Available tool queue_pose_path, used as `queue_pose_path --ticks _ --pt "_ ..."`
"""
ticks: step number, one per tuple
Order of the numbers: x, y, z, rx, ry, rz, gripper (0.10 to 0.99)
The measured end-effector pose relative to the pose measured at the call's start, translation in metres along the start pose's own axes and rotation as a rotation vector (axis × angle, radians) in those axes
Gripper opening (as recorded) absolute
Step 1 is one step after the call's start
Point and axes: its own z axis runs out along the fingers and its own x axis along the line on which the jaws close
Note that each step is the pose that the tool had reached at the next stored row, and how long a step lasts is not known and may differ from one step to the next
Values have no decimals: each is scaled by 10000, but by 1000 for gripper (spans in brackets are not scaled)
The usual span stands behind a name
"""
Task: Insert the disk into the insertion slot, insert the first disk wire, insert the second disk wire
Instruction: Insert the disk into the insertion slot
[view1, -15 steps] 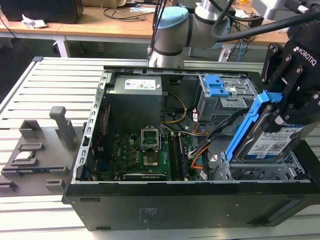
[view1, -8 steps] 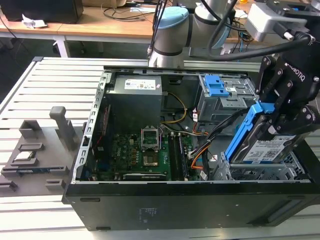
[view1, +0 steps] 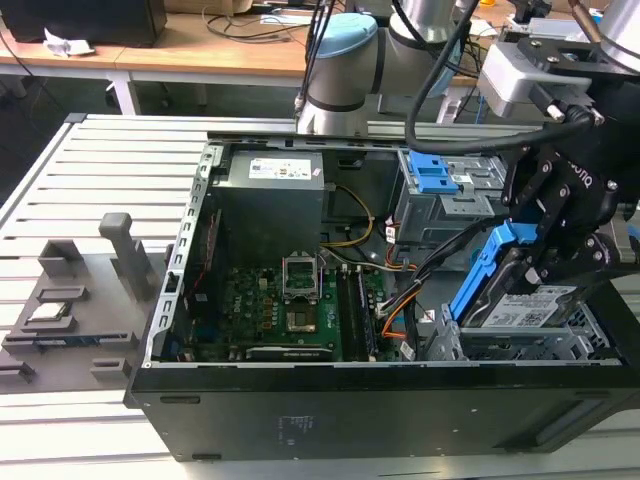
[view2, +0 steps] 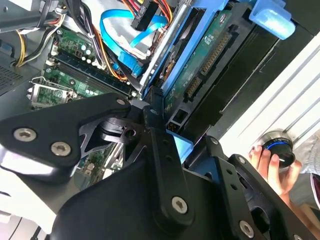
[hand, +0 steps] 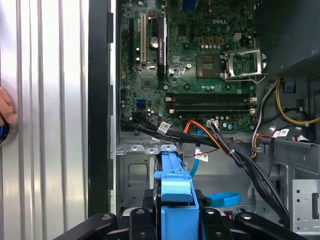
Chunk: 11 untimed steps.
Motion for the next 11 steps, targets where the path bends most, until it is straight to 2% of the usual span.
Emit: queue_pose_path --ticks 1,7,8,9,10,11 --pt "0 -1 23 0 2 0 365" --pt "0 -1 31 0 -1 0 376" --pt "0 -1 32 0 0 0 439" --pt "0 -1 33 -1 1 1 427" --pt "0 -1 34 0 1 0 294" --pt "0 -1 35 0 1 1 235"
